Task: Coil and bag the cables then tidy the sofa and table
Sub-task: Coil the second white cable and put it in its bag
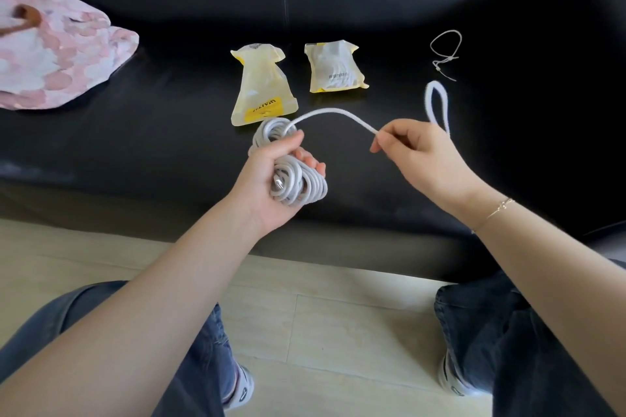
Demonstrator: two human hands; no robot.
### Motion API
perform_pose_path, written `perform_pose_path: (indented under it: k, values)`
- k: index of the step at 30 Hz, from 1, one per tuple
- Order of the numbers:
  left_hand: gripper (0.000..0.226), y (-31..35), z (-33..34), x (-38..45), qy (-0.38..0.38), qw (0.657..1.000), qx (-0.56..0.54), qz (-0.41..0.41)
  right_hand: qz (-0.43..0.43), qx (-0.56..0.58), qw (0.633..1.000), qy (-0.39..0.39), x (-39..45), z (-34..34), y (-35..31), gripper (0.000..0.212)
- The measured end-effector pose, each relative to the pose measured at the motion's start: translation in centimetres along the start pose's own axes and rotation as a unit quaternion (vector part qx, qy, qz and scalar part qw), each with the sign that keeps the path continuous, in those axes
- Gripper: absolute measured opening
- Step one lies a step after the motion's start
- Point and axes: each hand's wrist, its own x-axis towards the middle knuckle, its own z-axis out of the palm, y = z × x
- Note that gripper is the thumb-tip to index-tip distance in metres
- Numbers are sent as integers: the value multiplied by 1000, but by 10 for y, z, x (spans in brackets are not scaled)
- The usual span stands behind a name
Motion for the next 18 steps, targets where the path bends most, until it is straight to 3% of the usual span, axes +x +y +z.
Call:
perform_pose_path:
  k: [6,12,18]
  values:
    - [26,-15,2,0,-19,989,139,-39,-47,-77,993,-71,-8,6,-2,26]
    - [31,-8,7,2,21,1000,-22,-4,-28,-112,989,-90,-6,1,2,31]
    - [35,-3,2,3,38,997,-59,-4,-33,-128,991,13,-2,-3,0,20]
